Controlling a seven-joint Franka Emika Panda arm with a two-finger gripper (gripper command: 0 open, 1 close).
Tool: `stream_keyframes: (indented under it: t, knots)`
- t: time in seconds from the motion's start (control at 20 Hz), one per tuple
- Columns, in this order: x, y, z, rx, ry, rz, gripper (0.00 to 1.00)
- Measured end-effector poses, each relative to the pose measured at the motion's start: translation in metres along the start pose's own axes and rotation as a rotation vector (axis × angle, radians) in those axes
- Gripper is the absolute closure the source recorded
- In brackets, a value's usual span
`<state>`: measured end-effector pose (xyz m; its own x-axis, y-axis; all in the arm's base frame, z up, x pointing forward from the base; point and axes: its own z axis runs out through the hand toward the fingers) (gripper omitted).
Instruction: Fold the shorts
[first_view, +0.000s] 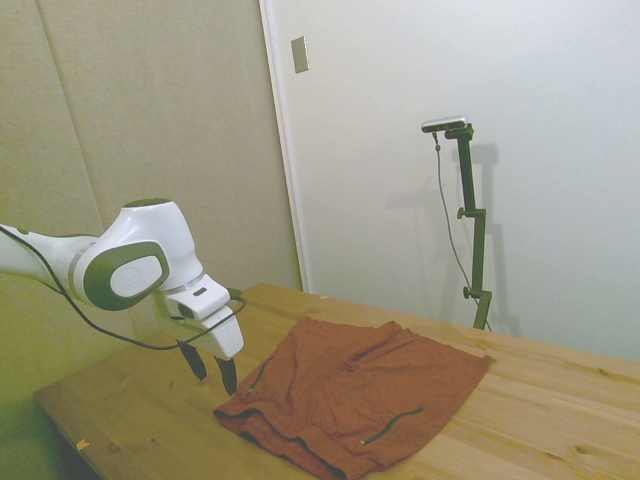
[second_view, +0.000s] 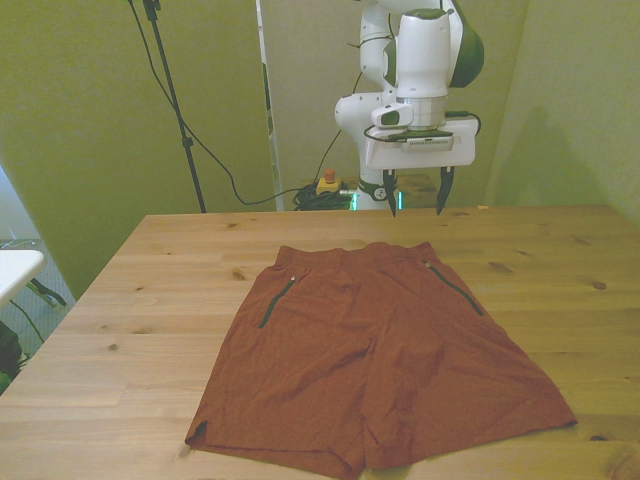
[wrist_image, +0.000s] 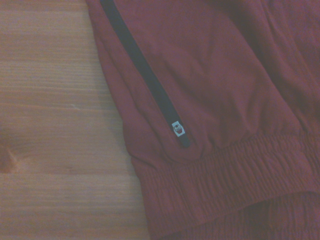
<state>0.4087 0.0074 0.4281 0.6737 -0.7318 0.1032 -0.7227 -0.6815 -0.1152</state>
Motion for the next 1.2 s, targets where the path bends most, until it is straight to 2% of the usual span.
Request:
stream_keyframes:
  t: [0.15,0.3,0.4,0.7,0.9,1.2]
  knots:
    - [0.000,-0.001,0.002,-0.021,0.014,-0.016,0.00]
    - [-0.008,-0.016,0.003,-0.120,0.129,-0.057,0.00]
    - [-0.028,-0.035,0.008,-0.186,0.218,-0.093,0.00]
    - [-0.083,-0.063,0.041,-0.402,0.461,-0.177,0.00]
    - [-0.096,-0.071,0.066,-0.482,0.512,-0.215,0.00]
    - [-0.093,-0.092,0.096,-0.501,0.502,-0.268,0.00]
